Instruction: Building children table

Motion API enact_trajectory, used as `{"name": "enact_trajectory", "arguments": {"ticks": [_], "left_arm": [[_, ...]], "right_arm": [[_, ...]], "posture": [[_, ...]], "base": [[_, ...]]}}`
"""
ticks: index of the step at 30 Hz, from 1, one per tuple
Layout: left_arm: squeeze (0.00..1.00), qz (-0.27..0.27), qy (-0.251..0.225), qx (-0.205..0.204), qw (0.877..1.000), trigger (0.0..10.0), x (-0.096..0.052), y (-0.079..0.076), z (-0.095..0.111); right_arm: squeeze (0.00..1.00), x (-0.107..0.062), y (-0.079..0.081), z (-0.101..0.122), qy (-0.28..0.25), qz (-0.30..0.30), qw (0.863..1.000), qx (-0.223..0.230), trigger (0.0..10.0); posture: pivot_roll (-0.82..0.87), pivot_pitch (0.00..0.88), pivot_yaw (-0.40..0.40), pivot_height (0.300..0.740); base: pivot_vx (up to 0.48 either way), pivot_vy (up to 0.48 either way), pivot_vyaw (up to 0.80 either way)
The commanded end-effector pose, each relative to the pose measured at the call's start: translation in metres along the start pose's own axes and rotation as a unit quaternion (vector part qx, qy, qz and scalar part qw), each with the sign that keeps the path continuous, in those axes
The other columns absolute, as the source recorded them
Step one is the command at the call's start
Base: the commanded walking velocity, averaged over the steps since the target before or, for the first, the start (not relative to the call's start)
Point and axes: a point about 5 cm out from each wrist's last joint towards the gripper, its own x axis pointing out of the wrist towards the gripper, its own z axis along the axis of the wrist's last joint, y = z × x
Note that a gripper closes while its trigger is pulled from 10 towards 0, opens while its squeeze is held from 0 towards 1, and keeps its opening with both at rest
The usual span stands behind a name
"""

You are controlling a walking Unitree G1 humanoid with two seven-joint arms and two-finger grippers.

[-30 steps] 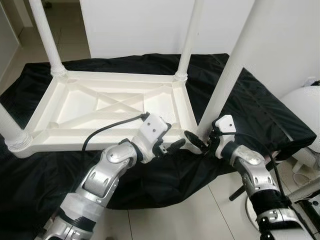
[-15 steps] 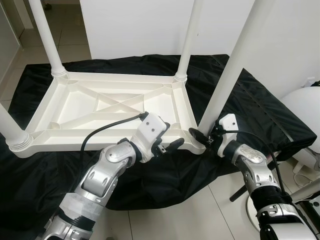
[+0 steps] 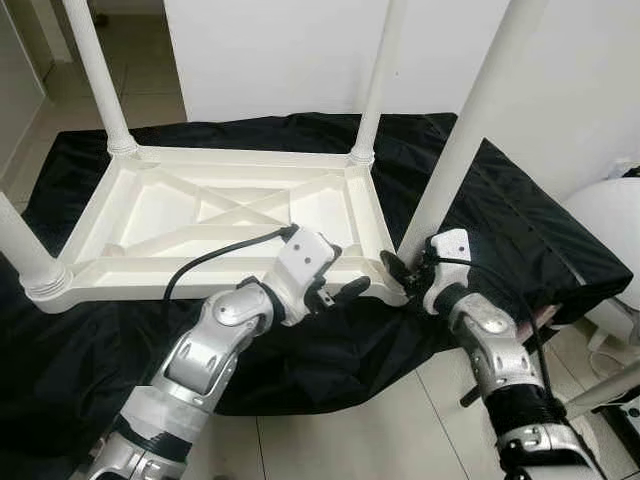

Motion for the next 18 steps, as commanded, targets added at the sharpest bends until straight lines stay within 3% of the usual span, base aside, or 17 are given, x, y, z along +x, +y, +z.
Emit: {"name": "enact_trajectory", "arguments": {"ticks": [1,2,5,10,14,18], "left_arm": [[0.00,-0.002,0.004,0.001,1.000,10.0,0.001,0.001,0.001],[0.00,-0.002,0.004,0.001,1.000,10.0,0.001,0.001,0.001],[0.00,-0.003,0.004,0.003,1.000,10.0,0.002,0.001,0.000],[0.00,-0.003,0.005,0.002,1.000,10.0,0.003,0.000,-0.001],[0.00,-0.003,0.004,0.002,1.000,10.0,0.003,0.000,-0.001],[0.00,-0.003,0.003,0.000,1.000,10.0,0.003,-0.002,-0.002]], "right_arm": [[0.00,-0.006,0.002,-0.014,0.033,-0.052,0.998,0.012,10.0],[0.00,-0.006,0.002,-0.014,0.033,-0.052,0.998,0.012,10.0],[0.00,-0.010,0.014,-0.016,0.039,-0.163,0.985,0.044,10.0],[0.00,-0.012,0.026,-0.011,0.033,-0.230,0.971,0.062,10.0],[0.00,-0.012,0.029,-0.010,0.036,-0.240,0.968,0.067,10.0],[0.00,-0.012,0.036,-0.003,0.021,-0.217,0.974,0.058,10.0]], "posture": [[-0.02,0.007,-0.035,0.740],[-0.02,0.007,-0.035,0.740],[-0.02,0.006,-0.037,0.740],[-0.02,0.000,-0.048,0.740],[-0.02,0.000,-0.050,0.740],[-0.03,0.000,-0.051,0.740]], "base": [[0.000,0.000,0.00],[0.000,0.000,0.00],[0.000,0.000,0.00],[0.000,0.000,0.00],[0.000,0.000,0.00],[0.000,0.000,0.00]]}}
